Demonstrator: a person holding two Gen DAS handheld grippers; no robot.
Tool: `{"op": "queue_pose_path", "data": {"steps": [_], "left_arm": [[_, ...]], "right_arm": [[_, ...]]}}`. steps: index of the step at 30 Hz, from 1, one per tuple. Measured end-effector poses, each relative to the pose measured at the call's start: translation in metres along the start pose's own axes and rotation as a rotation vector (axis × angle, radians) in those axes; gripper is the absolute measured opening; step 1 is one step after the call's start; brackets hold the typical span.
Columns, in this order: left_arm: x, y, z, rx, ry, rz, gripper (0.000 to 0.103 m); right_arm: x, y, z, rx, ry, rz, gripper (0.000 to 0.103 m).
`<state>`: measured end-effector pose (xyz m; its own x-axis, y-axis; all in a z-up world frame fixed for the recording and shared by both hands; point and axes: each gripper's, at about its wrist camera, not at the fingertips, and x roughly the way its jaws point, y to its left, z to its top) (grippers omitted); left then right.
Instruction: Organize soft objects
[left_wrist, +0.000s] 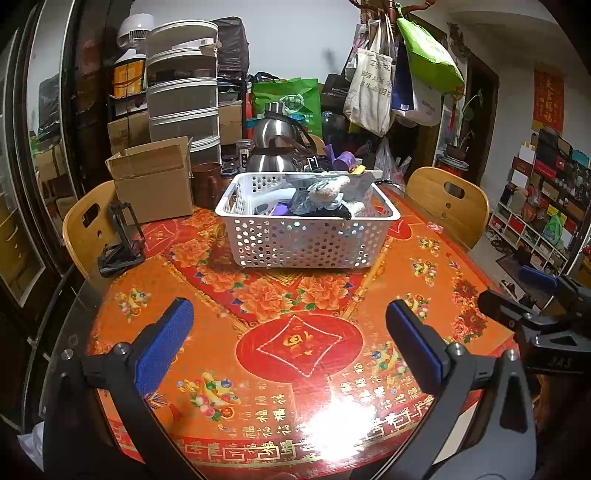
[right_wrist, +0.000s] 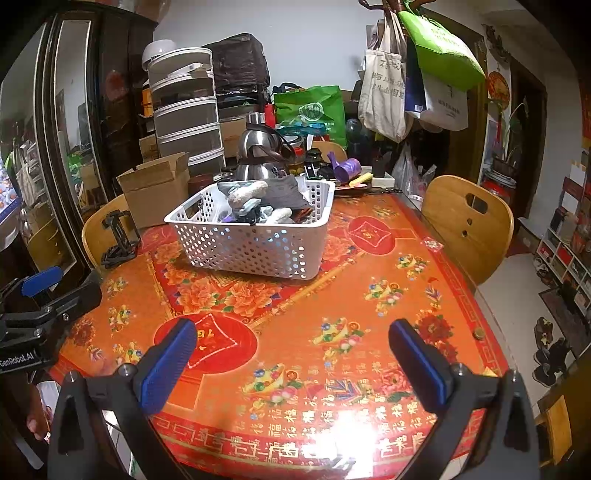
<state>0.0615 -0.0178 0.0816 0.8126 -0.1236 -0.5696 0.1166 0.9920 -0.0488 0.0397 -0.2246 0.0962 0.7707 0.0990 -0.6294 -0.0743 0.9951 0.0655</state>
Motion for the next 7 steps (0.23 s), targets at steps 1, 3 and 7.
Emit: {"op": "queue_pose_path", "data": {"steps": [1,3,7], "left_arm": [[0.0006,0.0011,0.0013,0.000,0.000,-0.003,0.103],[-0.0005,0.0013,0.0014,0.000,-0.005,-0.009,0.103],[-0.0029,0.0025,0.0019,-0.003,-0.014,-0.017,0.103]], "right_arm": [[0.0000,-0.0001,-0.0004,0.000,0.000,0.000,0.103],[0.0001,0.0003,-0.0006,0.000,0.000,0.001,0.103],[0.0003,-0.0005,-0.0005,0.001,0.002,0.001,0.103]]}}
